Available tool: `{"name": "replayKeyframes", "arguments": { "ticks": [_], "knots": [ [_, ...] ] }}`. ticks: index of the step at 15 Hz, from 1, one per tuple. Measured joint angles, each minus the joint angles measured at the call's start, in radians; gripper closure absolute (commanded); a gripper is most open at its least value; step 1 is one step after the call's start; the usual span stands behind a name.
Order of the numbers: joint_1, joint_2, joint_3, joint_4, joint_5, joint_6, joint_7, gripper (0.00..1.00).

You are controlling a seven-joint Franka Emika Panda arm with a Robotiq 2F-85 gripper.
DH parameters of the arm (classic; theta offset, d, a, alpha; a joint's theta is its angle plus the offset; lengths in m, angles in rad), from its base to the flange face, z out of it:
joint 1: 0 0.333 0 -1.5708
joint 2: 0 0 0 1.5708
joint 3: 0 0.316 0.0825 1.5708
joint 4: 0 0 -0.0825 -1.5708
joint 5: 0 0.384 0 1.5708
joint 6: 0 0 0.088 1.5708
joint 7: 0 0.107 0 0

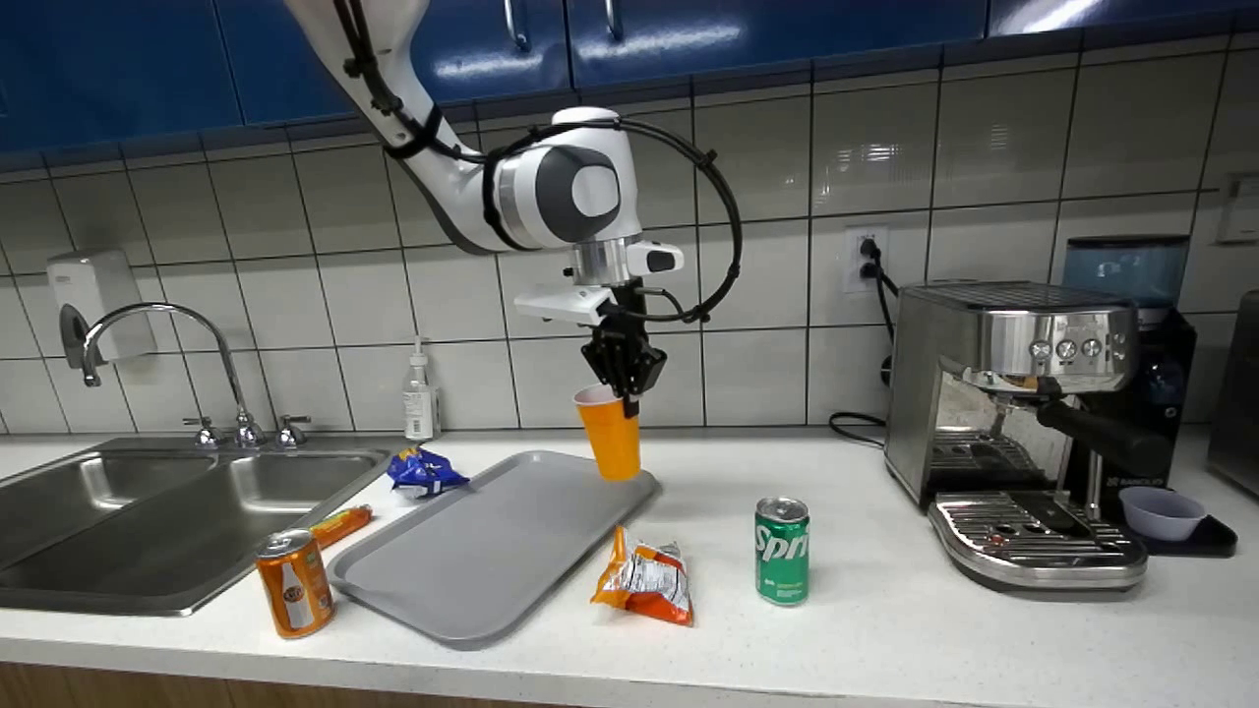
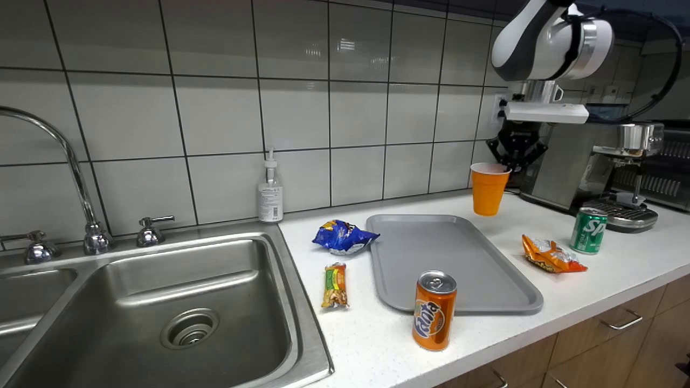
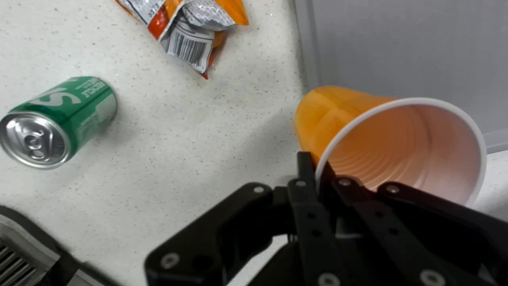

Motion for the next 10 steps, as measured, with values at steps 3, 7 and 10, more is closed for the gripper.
{"name": "replayKeyframes", "arguments": {
  "ticks": [3,7,10],
  "knots": [
    [0.027,0.001,0.014,-0.019,0.000,0.018,0.024,0.99],
    [0.054,0.018,0.032,-0.024,0.000,0.027,0.043,0.99],
    [0.067,0.044,0.040,-0.024,0.000,0.035,0.046,0.99]
  ]
}}
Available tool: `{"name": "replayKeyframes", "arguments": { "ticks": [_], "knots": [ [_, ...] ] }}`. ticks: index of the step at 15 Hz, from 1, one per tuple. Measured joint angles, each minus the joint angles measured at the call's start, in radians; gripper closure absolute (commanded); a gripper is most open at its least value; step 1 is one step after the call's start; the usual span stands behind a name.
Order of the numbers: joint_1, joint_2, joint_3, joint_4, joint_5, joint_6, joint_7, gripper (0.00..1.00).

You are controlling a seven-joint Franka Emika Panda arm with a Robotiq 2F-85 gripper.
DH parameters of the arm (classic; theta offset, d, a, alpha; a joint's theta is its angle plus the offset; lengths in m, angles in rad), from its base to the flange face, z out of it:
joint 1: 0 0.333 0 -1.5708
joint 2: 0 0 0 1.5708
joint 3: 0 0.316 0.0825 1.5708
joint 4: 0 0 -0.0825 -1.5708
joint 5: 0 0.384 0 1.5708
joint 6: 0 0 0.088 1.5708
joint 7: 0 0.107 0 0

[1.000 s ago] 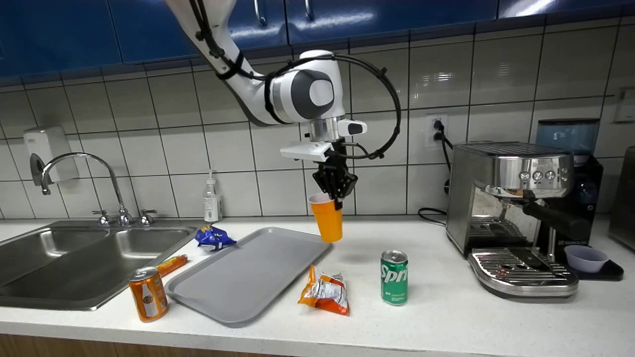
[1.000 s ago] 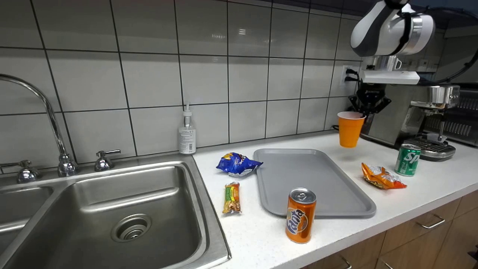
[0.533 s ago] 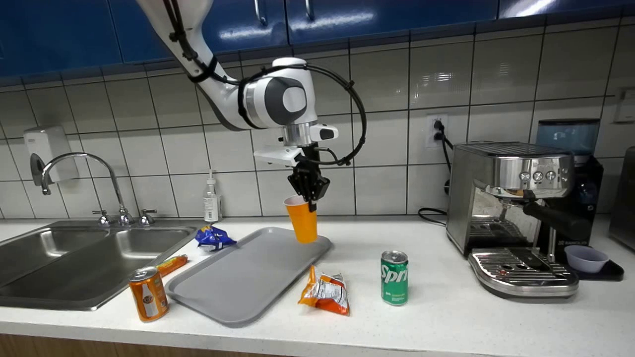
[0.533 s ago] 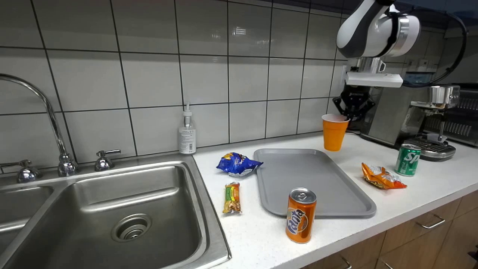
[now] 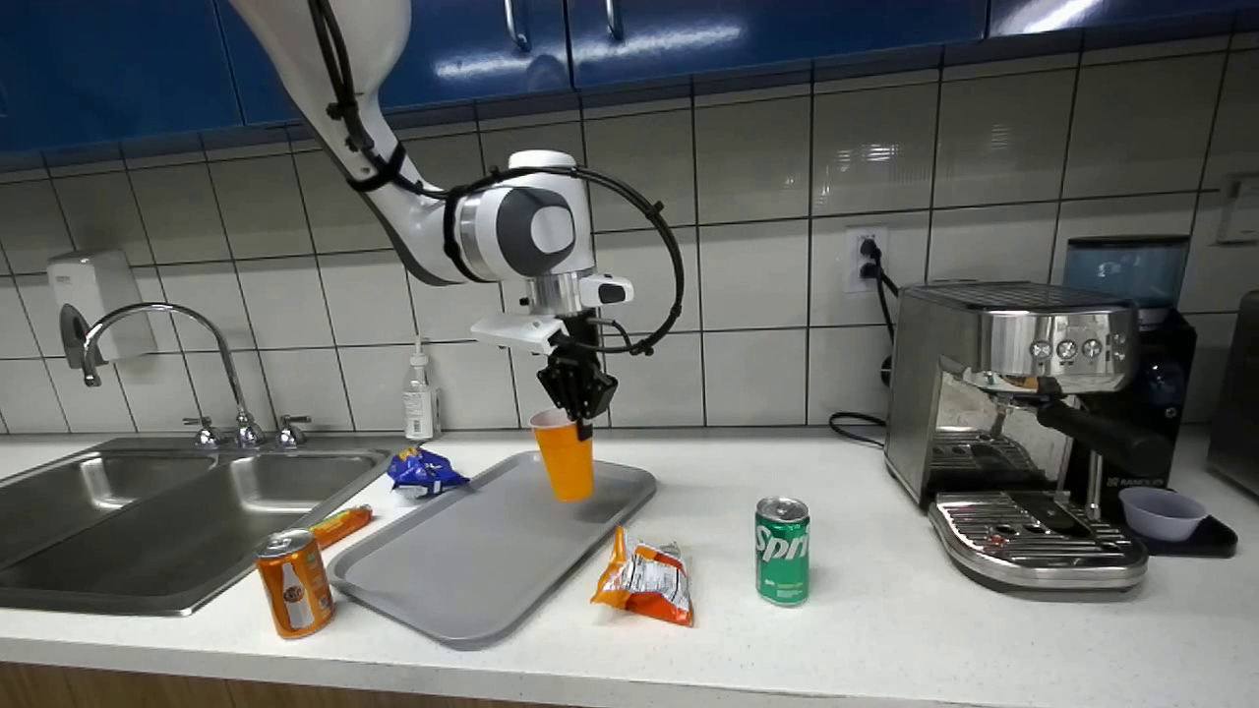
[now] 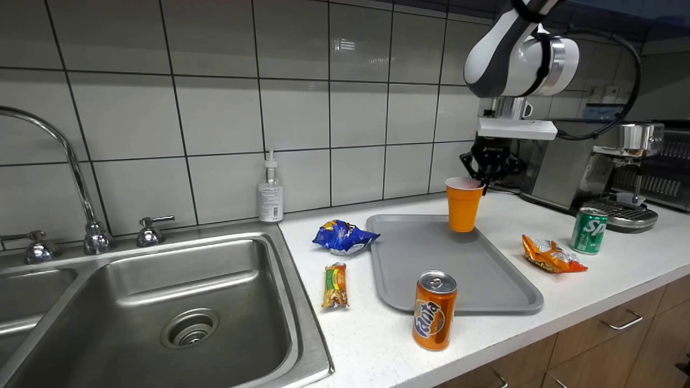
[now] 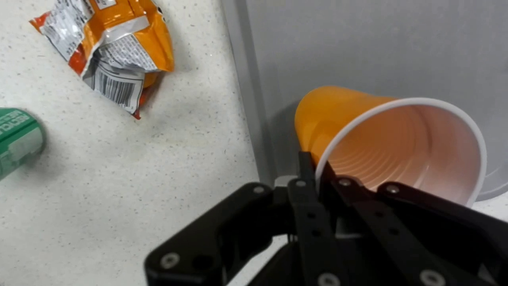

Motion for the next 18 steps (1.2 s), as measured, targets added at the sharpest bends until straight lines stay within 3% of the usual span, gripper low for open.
{"name": "replayKeyframes", "arguments": {
  "ticks": [5,6,7,9,18],
  "knots": [
    [0.010,0.046,0.001,0.006,0.000,0.006,0.004,0.99],
    [0.010,0.054,0.001,0.008,0.000,0.008,0.006,0.94],
    [0.010,0.061,0.001,0.010,0.000,0.008,0.009,0.70],
    [0.011,0.072,0.001,0.015,0.000,0.008,0.015,0.64],
    [0.012,0.073,0.001,0.022,0.000,0.008,0.027,0.00]
  ]
}}
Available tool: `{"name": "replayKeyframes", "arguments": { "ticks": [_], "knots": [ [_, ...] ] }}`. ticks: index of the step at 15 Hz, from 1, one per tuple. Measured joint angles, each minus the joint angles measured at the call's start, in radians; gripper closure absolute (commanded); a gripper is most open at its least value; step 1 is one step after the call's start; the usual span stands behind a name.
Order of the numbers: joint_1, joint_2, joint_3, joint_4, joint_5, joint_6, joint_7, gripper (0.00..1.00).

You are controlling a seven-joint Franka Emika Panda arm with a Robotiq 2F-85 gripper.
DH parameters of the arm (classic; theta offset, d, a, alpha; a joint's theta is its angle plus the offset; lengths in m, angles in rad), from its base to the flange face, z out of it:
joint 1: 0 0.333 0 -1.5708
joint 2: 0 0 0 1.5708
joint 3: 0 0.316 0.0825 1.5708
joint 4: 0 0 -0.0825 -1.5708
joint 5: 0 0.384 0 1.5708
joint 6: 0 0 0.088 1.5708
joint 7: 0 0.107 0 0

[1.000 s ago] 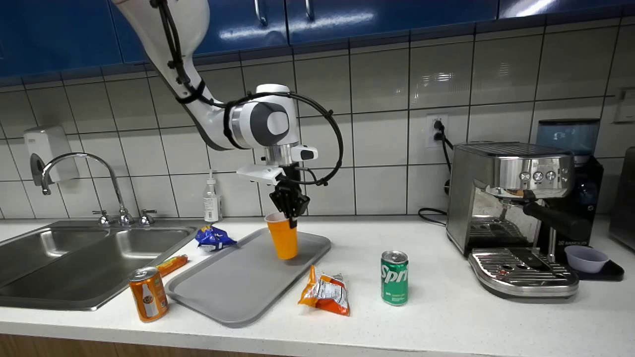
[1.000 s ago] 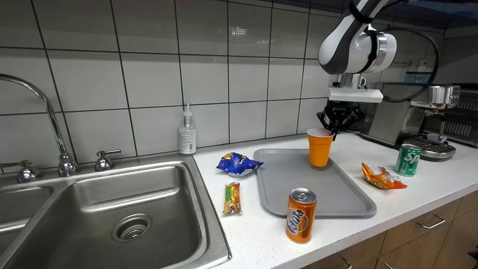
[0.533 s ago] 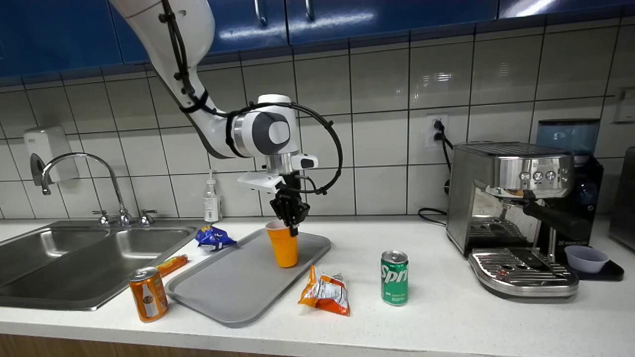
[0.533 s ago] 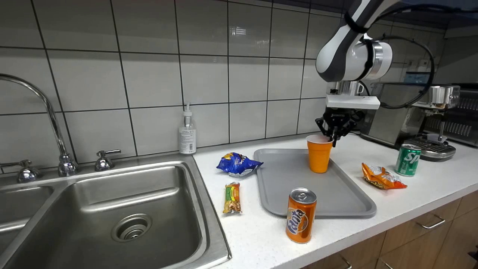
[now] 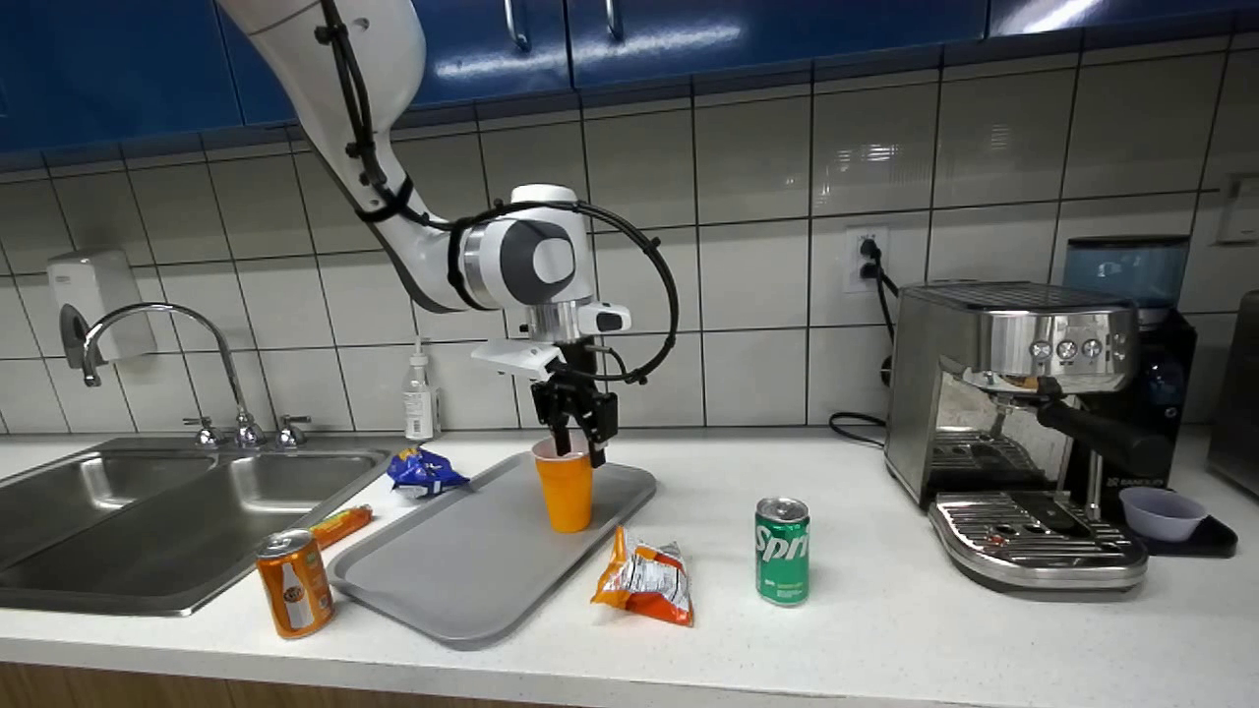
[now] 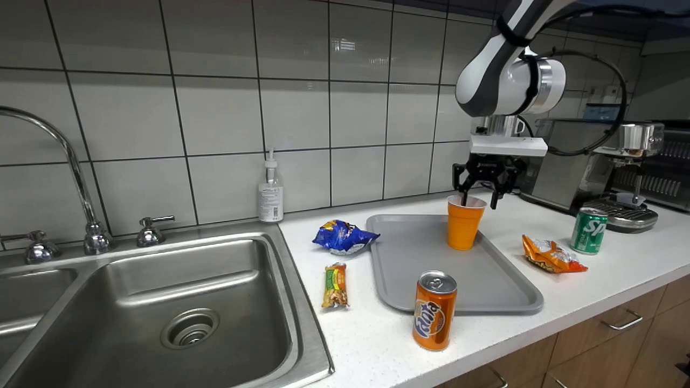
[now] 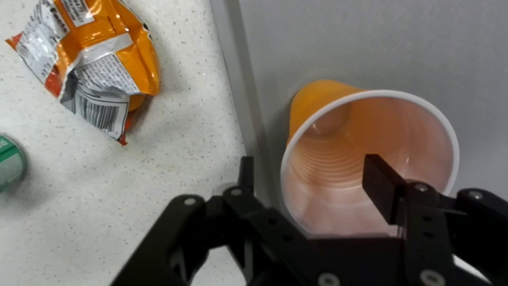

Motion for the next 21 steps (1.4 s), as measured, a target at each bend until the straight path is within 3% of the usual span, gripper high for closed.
{"name": "replayKeyframes", "arguments": {
  "ticks": [8,21],
  "knots": [
    [0.000,-0.099,-0.008,-0.075,-0.003,0.004,0.008,0.00],
    [-0.015,-0.392,-0.071,-0.366,-0.109,0.035,0.187,0.00]
  ]
}}
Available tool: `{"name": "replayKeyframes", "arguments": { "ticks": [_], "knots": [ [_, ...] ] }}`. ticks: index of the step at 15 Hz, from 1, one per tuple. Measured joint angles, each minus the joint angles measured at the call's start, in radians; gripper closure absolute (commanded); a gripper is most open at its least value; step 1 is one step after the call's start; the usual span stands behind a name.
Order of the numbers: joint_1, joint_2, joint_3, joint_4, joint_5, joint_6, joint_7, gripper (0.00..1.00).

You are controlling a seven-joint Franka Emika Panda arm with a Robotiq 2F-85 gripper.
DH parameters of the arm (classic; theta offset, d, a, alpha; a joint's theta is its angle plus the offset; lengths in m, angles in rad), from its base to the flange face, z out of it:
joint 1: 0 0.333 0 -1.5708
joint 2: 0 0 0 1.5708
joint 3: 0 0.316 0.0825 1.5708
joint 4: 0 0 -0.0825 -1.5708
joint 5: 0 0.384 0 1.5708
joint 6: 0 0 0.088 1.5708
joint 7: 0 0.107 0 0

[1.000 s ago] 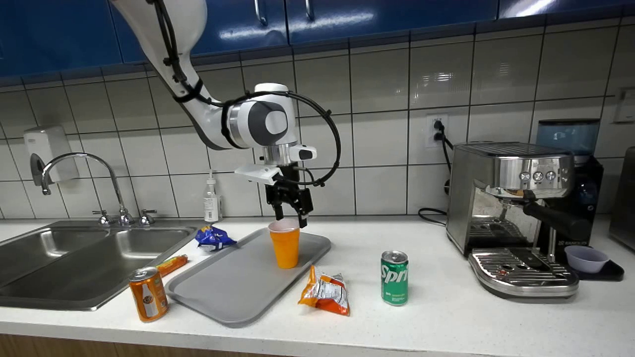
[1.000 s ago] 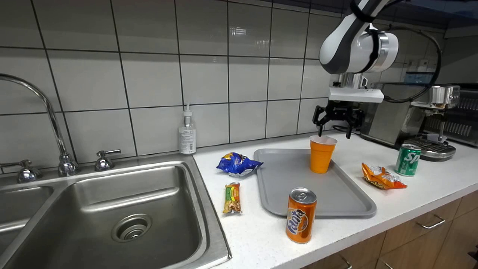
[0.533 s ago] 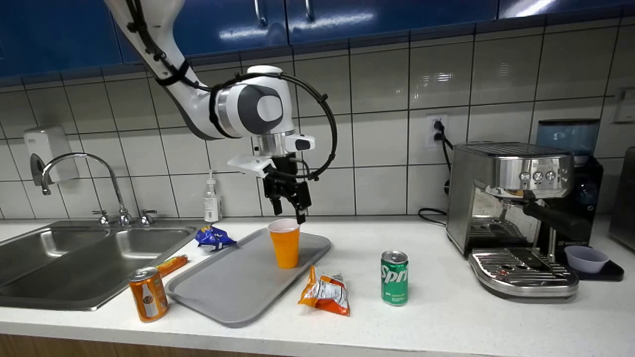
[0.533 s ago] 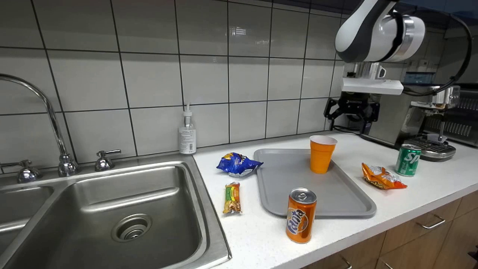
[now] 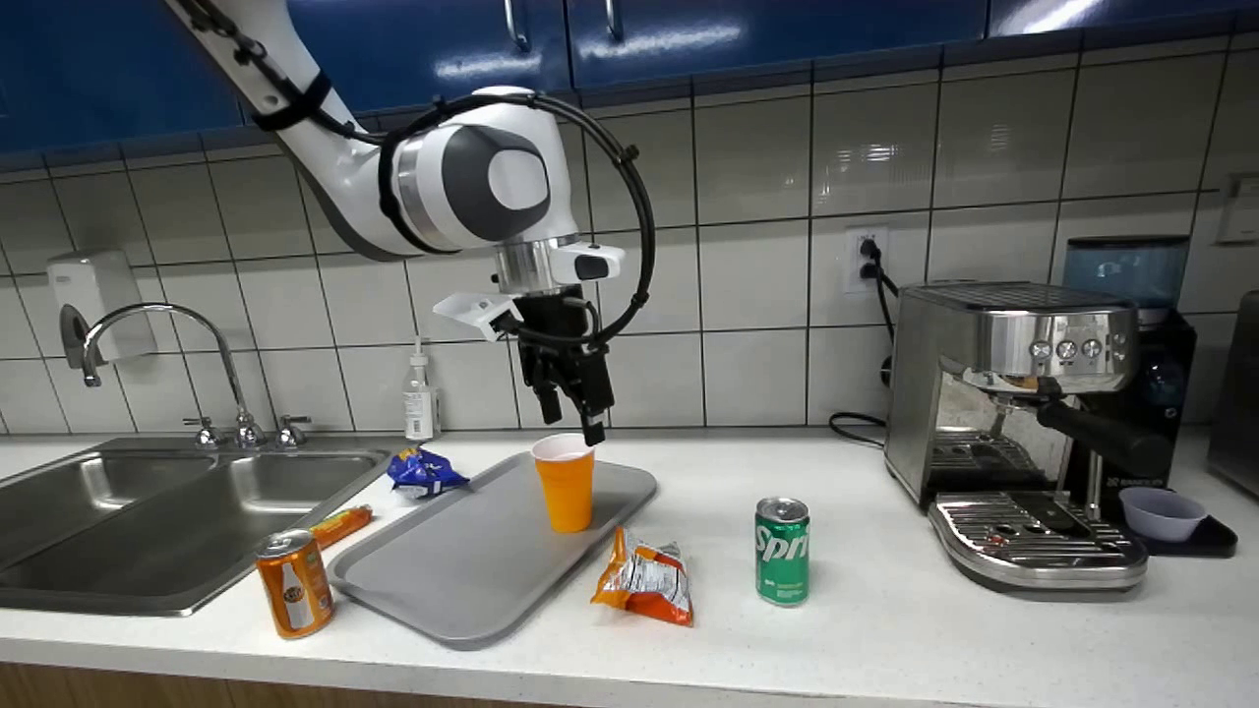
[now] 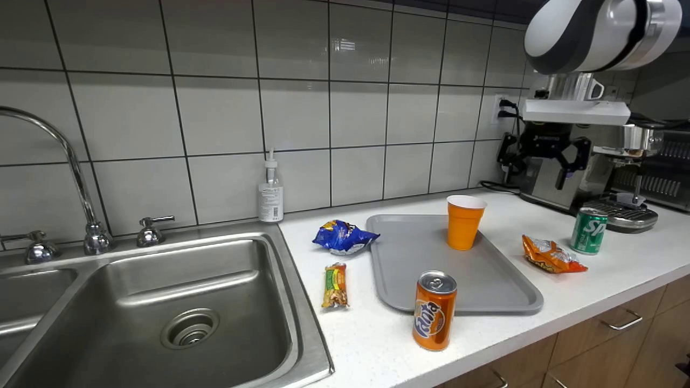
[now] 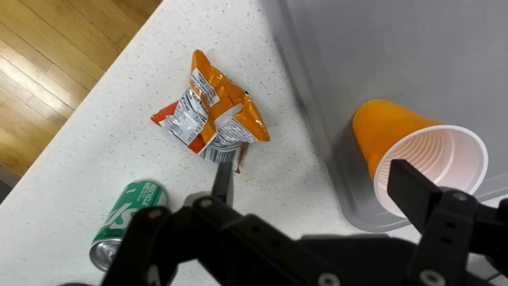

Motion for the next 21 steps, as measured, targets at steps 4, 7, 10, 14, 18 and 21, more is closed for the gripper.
{"name": "replayKeyframes", "arguments": {
  "ticks": [4,7,10,14,18,21],
  "knots": [
    [-0.038,-0.056,-0.002,-0.050,-0.036,-0.001,0.009,0.00],
    [-0.062,-0.078,-0.002,-0.070,-0.070,-0.001,0.025,0.00],
    [-0.066,-0.089,-0.002,-0.077,-0.073,-0.001,0.028,0.00],
    [-0.066,-0.088,-0.001,-0.078,-0.073,-0.001,0.030,0.00],
    [-0.066,-0.070,0.000,-0.078,-0.012,0.008,0.030,0.00],
    [-0.067,-0.047,0.000,-0.078,0.031,0.032,0.030,0.00]
  ]
}}
